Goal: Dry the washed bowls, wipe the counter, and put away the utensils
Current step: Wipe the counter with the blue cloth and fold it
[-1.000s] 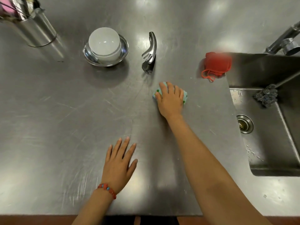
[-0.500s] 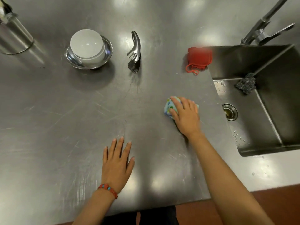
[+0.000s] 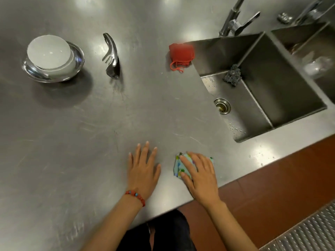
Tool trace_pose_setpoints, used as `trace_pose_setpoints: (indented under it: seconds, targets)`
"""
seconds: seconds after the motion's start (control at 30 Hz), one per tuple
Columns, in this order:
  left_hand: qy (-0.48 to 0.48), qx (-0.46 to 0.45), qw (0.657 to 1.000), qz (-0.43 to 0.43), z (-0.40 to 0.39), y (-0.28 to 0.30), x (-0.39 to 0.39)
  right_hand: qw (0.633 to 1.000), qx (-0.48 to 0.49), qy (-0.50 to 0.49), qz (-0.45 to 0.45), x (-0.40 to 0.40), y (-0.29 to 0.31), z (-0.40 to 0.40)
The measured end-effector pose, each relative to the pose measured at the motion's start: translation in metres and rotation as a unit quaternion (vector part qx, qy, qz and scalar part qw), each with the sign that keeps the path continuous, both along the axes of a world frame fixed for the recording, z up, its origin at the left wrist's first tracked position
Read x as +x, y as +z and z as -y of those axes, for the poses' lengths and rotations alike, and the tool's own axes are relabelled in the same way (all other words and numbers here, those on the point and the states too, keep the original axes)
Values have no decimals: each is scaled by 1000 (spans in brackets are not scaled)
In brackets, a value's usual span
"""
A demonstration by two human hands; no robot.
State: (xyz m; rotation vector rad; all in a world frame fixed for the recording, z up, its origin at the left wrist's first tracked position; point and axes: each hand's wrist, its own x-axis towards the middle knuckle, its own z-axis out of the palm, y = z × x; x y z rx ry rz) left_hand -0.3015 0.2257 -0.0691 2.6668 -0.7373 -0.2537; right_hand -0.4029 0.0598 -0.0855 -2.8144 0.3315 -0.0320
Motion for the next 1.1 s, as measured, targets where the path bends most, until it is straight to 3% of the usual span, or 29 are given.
trace_pose_setpoints:
  seconds: [0.13, 0.3, 0.4, 0.57, 0.73, 1.1]
  targets:
    - [-36, 0, 999, -7, 26, 0, -2, 1000, -14, -12, -1, -1, 0, 24]
    - [-20, 4, 1000, -5, 48, -6, 5, 984, -29, -177, -8, 27, 3, 98]
    - [14, 11, 1000, -16, 53, -7, 11, 979, -45, -197, 2, 36, 2, 116]
    - [88, 15, 995, -35, 67, -7, 28, 995, -45, -90, 16, 55, 1, 131]
    - [133, 39, 990, -32, 84, -9, 42, 998, -52, 34, -13, 143, 1, 148]
    - [163, 97, 980, -67, 92, -10, 51, 984, -53, 167, 37, 293, -7, 123]
